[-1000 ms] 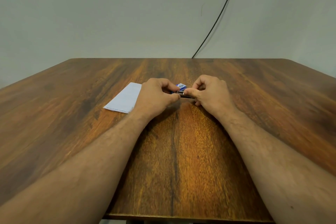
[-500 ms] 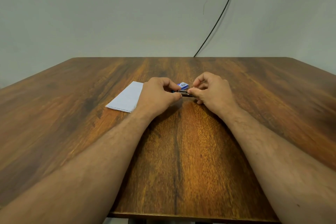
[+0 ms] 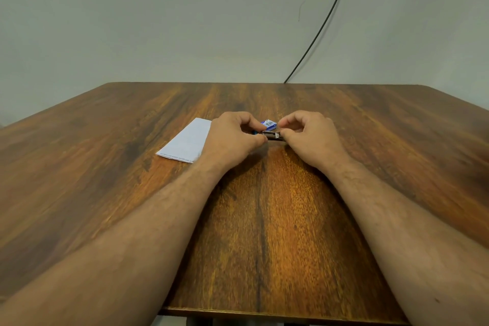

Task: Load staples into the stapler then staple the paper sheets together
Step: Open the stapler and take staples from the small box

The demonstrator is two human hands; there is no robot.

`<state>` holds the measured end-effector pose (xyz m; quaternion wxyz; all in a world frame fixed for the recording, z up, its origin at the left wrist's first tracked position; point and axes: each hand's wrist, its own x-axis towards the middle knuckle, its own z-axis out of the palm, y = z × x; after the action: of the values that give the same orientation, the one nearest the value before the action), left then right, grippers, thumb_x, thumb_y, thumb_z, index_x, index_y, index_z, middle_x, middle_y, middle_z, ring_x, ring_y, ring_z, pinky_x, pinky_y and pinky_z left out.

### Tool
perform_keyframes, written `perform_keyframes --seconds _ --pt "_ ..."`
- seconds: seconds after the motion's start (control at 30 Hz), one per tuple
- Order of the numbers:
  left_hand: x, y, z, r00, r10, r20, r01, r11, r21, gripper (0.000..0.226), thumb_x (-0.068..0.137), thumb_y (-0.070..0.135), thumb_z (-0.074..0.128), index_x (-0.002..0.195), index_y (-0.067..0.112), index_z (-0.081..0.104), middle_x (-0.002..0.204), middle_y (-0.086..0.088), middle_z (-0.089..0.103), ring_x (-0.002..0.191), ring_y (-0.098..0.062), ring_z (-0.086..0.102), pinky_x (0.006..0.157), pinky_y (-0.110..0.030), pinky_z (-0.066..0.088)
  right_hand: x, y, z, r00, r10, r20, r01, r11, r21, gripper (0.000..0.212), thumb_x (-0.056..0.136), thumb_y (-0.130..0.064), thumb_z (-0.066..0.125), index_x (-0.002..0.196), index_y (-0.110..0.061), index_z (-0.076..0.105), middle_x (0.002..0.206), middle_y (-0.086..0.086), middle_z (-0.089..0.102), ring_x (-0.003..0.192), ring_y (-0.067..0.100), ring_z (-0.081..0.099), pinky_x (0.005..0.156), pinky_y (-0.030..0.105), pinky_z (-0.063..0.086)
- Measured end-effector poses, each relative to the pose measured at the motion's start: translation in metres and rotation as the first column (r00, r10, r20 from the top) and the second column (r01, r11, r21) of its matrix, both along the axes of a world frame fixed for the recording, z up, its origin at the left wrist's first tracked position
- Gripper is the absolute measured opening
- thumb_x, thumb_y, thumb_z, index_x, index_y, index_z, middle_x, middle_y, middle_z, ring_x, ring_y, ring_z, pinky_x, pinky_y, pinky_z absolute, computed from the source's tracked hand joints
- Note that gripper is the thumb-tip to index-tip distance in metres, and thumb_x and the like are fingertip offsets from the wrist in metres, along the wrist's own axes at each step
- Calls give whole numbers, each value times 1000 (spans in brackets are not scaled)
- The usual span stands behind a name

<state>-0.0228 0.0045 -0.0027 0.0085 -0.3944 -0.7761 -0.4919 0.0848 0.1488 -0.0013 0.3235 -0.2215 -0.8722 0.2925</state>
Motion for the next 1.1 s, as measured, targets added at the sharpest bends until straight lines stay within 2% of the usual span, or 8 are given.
perform_keyframes --seconds 0.13,0.3,0.4,0.6,0.8,0.93,1.0,1.1 --pt "0 -1 0 1000 16 -3 -16 1000 3 11 79 17 80 86 26 77 88 8 76 81 -10 70 70 -22 53 1 3 2 991 -82 104 81 997 13 30 85 -16 59 101 -28 81 101 -2 78 90 16 66 90 34 56" --pt "2 0 0 1000 29 -4 -30 999 -17 12 78 17 80 81 27 75 82 8 74 75 -11 70 67 -25 55 0 8 2 981 -62 185 50 996 67 29 92 -19 59 110 -29 79 115 -6 77 97 12 65 93 32 53" --pt "3 -1 0 999 30 -13 -30 999 -21 12 77 16 80 80 27 75 80 8 73 73 -12 69 67 -27 57 -3 10 1 971 -33 239 6 994 113 28 96 -21 58 116 -28 77 116 -4 76 90 11 59 81 27 45" --pt "6 -2 2 998 32 -57 -34 999 -36 21 75 11 78 75 30 71 72 15 67 65 -4 61 53 -7 38 -4 8 1 970 -57 238 17 986 167 20 95 -23 62 108 -28 77 111 -2 74 97 14 58 85 29 42" --pt "5 -1 1 998 -42 -49 42 999 -12 47 75 -1 69 112 28 67 89 15 68 79 0 64 67 -7 44 3 7 0 988 8 153 -36 982 183 15 95 -27 65 105 -27 76 106 -3 75 98 12 59 82 26 38" --pt "8 -3 1 995 -74 -68 74 997 -4 77 76 5 73 143 30 44 96 12 64 83 -2 63 69 -8 46 4 7 0 994 54 98 -76 968 237 15 94 -26 66 105 -26 76 100 -8 71 90 8 56 81 25 36" --pt "6 -3 1 996 -52 -79 53 999 10 67 79 10 77 137 30 53 95 13 64 82 -3 63 74 -14 48 3 7 0 995 75 61 -88 962 260 15 92 -25 68 105 -26 76 97 -8 68 88 8 56 80 26 38" --pt "6 -3 2 995 1 -104 -1 1000 -6 35 80 16 80 112 28 74 97 13 66 85 -3 61 82 -21 50 2 7 1 995 99 10 -98 953 285 15 89 -22 70 102 -25 77 95 -6 70 88 10 58 84 30 44"
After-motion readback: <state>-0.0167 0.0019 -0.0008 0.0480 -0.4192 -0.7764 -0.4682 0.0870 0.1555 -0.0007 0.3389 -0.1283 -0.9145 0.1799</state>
